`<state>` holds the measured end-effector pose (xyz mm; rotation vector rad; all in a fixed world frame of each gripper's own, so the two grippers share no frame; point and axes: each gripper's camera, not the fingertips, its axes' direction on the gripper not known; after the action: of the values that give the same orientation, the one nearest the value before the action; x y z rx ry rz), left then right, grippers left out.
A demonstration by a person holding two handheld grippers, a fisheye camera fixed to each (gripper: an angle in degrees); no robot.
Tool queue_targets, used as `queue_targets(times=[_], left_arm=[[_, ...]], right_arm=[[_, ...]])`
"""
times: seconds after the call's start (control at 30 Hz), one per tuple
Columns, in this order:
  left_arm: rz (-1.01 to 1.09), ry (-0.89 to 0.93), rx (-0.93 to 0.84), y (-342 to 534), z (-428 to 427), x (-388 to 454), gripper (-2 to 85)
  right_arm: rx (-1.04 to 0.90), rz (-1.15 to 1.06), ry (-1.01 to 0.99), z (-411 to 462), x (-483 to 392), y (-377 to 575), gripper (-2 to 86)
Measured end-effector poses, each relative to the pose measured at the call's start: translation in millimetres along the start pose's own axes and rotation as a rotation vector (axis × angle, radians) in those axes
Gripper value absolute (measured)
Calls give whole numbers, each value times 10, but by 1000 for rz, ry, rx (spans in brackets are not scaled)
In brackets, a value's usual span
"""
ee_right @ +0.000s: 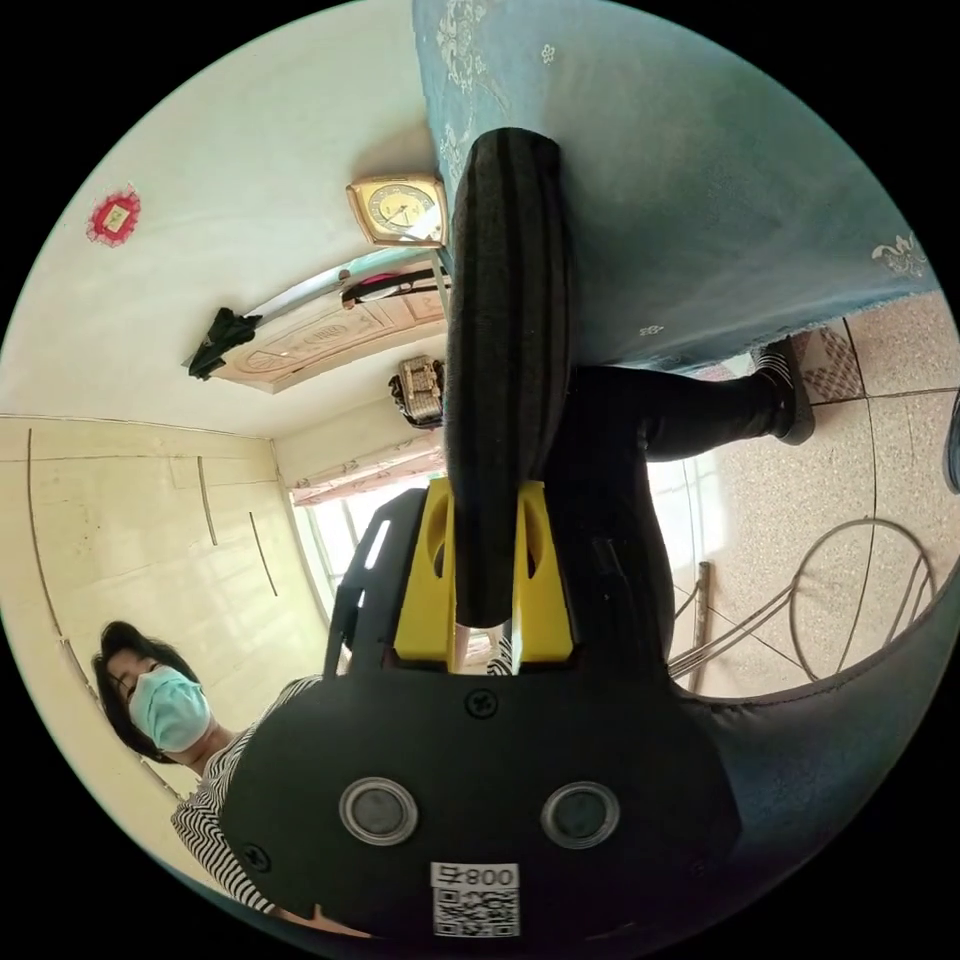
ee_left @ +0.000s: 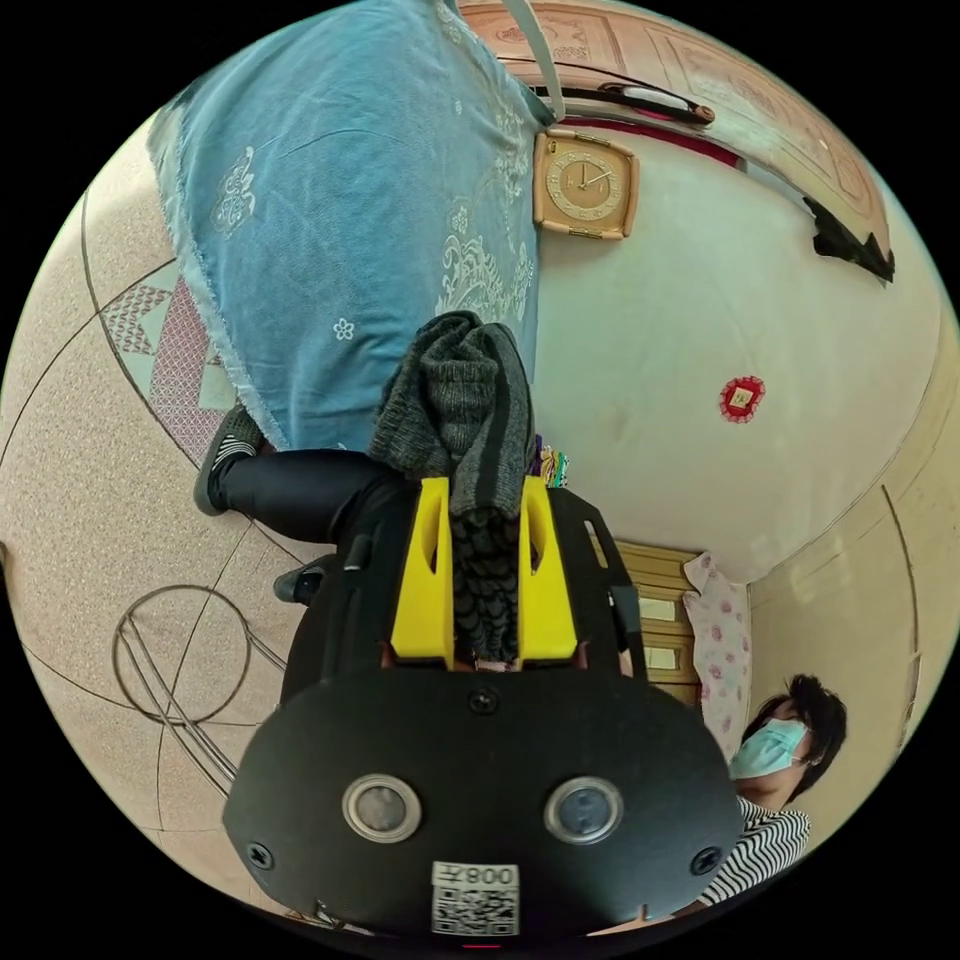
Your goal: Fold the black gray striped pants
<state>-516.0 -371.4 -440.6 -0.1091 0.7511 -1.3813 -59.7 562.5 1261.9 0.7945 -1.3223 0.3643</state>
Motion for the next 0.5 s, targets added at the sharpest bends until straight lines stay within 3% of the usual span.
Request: queue_targets(times=[0.33, 0.5], left_arm=[[204, -36, -29, -847, 234, 2173, 89], [309, -14, -132, -1420, 842, 3592, 88]], right_arm=[[40, -216, -24, -630, -321, 230, 64], [140, -311, -82, -1247, -505, 374, 57]])
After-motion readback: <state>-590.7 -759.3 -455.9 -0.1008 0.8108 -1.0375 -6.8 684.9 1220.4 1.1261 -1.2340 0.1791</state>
